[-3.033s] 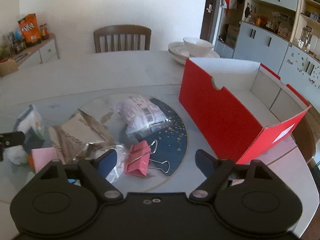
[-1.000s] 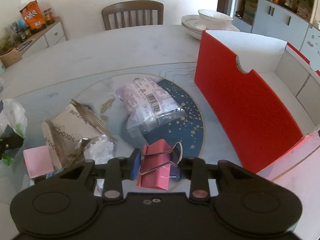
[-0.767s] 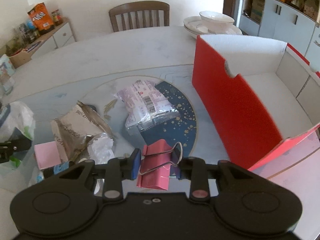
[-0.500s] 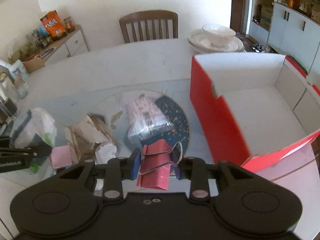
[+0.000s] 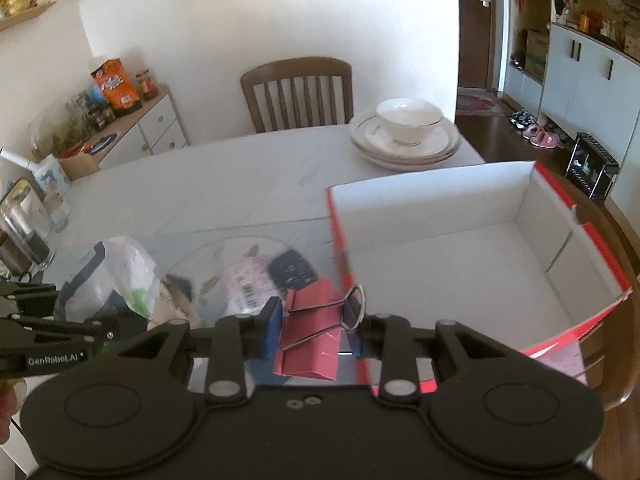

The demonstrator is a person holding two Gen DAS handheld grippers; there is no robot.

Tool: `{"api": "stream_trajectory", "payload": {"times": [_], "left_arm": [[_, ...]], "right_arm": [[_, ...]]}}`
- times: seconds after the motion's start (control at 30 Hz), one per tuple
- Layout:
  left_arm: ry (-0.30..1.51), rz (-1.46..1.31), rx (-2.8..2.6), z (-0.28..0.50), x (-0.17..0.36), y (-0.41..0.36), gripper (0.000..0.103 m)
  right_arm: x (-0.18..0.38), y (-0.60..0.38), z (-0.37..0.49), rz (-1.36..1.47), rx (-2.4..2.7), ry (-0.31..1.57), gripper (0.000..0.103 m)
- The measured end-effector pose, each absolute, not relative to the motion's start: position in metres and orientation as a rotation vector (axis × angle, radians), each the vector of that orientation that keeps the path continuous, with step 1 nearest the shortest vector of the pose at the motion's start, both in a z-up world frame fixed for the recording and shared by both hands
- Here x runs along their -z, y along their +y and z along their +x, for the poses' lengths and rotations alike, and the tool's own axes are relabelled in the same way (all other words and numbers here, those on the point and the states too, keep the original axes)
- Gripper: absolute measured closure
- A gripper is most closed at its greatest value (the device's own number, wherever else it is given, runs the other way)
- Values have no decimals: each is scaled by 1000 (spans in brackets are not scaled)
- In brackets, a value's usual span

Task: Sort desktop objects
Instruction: 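Lift and carry the snack bag and binder clip over the red box, then lower both held items into the box and open both tools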

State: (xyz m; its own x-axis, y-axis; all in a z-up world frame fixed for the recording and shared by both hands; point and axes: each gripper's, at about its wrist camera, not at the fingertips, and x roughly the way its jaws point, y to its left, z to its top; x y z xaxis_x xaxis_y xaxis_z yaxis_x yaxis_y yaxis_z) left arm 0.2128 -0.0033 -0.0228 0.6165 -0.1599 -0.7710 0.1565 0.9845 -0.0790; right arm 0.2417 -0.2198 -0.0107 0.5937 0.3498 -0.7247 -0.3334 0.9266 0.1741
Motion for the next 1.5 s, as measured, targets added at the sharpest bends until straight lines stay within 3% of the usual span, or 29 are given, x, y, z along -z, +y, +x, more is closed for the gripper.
{"api": "stream_trajectory", "payload": {"times": [0.83, 1.5], "left_arm": [[891, 140, 343, 308, 7, -173, 62], [1101, 271, 368, 400, 80, -224, 62]], "right_arm": [[36, -333, 315, 40, -321, 886, 71], [85, -351, 359, -63, -336, 974, 71]]}}
